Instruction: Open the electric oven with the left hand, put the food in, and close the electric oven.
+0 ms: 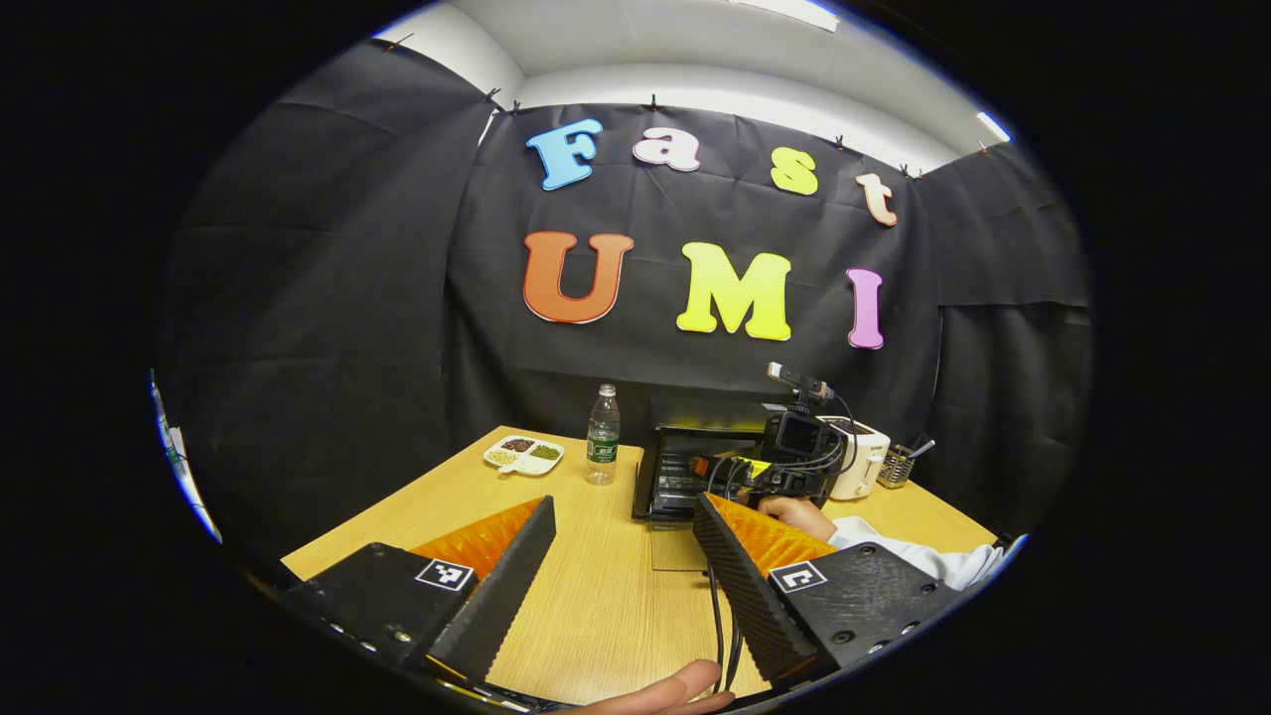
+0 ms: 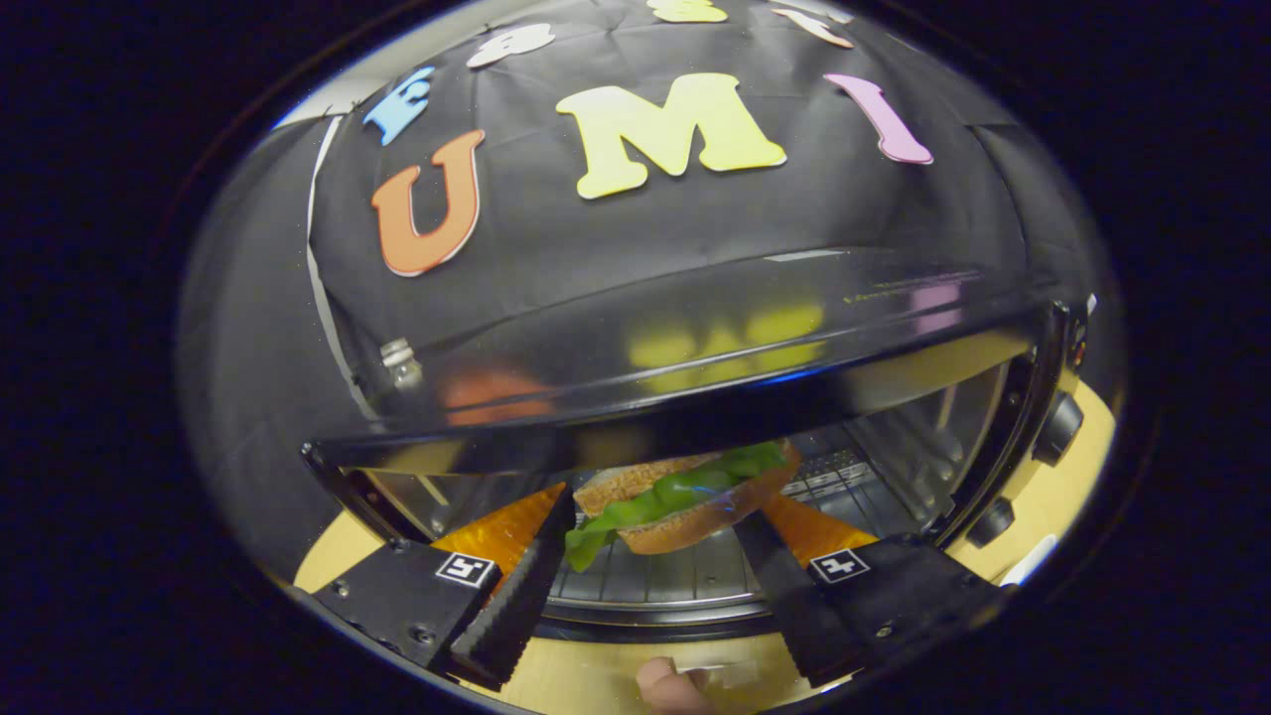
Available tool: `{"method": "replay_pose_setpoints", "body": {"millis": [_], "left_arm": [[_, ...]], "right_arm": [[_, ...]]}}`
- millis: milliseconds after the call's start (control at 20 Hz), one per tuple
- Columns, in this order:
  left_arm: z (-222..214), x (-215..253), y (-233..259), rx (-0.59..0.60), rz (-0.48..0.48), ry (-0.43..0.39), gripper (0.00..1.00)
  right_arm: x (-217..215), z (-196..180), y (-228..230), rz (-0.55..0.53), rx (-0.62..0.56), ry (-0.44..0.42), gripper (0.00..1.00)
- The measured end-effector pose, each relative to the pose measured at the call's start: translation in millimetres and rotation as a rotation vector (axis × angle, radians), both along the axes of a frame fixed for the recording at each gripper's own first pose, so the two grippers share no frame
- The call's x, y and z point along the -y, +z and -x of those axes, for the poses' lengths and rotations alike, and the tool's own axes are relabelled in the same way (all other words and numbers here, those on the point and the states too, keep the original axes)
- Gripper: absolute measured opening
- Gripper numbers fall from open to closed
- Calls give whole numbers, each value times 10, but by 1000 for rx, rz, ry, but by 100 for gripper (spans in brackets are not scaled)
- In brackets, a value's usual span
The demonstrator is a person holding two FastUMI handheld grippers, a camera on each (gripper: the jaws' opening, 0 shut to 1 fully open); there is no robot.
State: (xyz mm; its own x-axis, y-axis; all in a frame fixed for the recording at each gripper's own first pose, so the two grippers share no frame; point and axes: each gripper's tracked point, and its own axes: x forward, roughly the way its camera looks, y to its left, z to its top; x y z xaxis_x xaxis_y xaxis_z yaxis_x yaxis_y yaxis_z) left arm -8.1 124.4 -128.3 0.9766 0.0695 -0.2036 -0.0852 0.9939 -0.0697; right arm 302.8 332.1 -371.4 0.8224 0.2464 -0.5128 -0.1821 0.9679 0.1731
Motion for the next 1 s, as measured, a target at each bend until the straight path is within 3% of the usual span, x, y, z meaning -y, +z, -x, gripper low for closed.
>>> {"method": "replay_pose_setpoints", "body": {"millis": [100, 150, 200, 350, 800, 1000], "left_arm": [[10, -16, 4, 3, -8, 9, 93], [13, -23, 6, 8, -17, 13, 92], [8, -12, 12, 15, -32, 9, 93], [23, -9, -39, 2, -68, 12, 93], [24, 154, -92, -11, -71, -14, 92], [-48, 264, -214, -35, -59, -22, 92]], "right_arm": [[-16, 53, -75, 42, -56, 21, 100], [-28, 79, -85, 54, -76, 35, 89], [-60, 107, -97, 70, -99, 61, 100], [-186, 276, -74, 66, -175, 159, 100], [188, 788, 108, 187, -242, 168, 100], [346, 1044, 463, 129, -183, 187, 100]]}}
